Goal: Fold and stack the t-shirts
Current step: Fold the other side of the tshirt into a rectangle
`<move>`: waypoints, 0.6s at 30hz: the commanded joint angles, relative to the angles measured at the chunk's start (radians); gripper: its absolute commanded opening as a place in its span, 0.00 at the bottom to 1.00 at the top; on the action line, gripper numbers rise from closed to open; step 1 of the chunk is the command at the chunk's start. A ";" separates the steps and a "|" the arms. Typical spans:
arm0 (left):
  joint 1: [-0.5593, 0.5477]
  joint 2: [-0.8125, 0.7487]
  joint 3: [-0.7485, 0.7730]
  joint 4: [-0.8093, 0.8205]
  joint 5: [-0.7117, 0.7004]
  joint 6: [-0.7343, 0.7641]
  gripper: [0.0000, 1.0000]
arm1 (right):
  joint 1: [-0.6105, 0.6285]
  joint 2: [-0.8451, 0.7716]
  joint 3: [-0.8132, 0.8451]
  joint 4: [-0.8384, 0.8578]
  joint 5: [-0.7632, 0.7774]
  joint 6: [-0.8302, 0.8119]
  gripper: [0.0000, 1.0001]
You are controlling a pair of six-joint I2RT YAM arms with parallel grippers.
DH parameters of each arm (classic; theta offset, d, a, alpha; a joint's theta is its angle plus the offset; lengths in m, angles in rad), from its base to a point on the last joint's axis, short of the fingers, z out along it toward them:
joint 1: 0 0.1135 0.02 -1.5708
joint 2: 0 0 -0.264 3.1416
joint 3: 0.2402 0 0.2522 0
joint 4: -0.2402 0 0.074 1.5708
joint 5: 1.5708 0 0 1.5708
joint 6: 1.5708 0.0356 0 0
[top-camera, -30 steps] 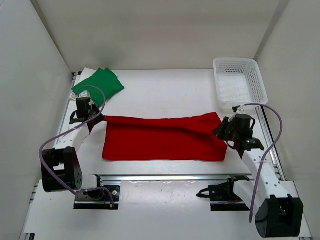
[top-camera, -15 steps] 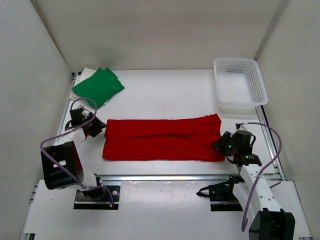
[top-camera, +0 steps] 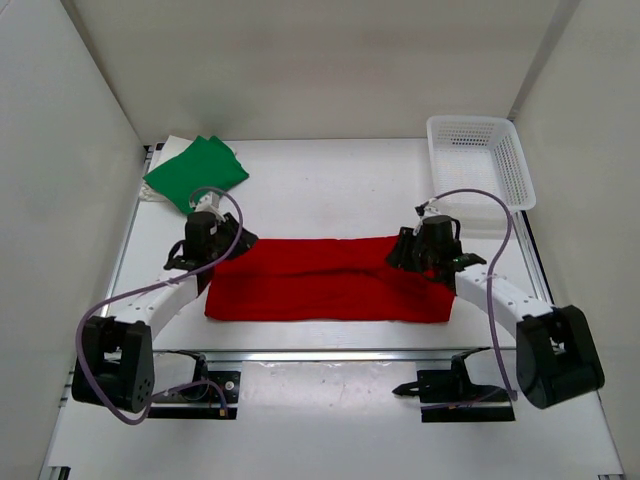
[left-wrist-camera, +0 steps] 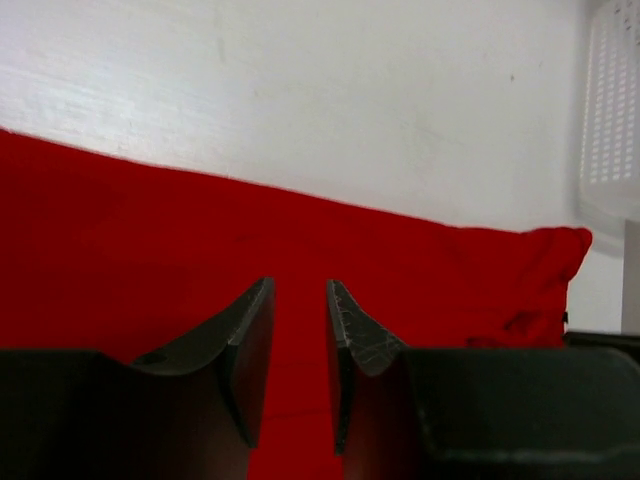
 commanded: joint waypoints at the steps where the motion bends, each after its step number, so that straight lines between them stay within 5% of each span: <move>1: -0.043 -0.010 -0.063 0.079 -0.017 -0.021 0.38 | 0.000 0.053 0.072 0.135 -0.022 -0.064 0.37; 3: -0.058 -0.024 -0.109 0.092 -0.022 -0.027 0.37 | 0.006 0.108 0.089 0.141 -0.044 -0.090 0.47; 10: -0.084 -0.032 -0.137 0.139 -0.014 -0.026 0.36 | 0.008 0.264 0.141 0.147 -0.129 -0.112 0.46; 14: -0.094 -0.027 -0.150 0.157 -0.012 -0.033 0.36 | 0.017 0.259 0.117 0.140 -0.143 -0.107 0.19; 15: -0.095 -0.023 -0.153 0.158 -0.011 -0.033 0.35 | 0.031 0.248 0.120 0.129 -0.144 -0.103 0.05; 18: -0.095 -0.015 -0.153 0.163 -0.008 -0.032 0.36 | 0.060 0.185 0.071 0.111 -0.091 -0.081 0.00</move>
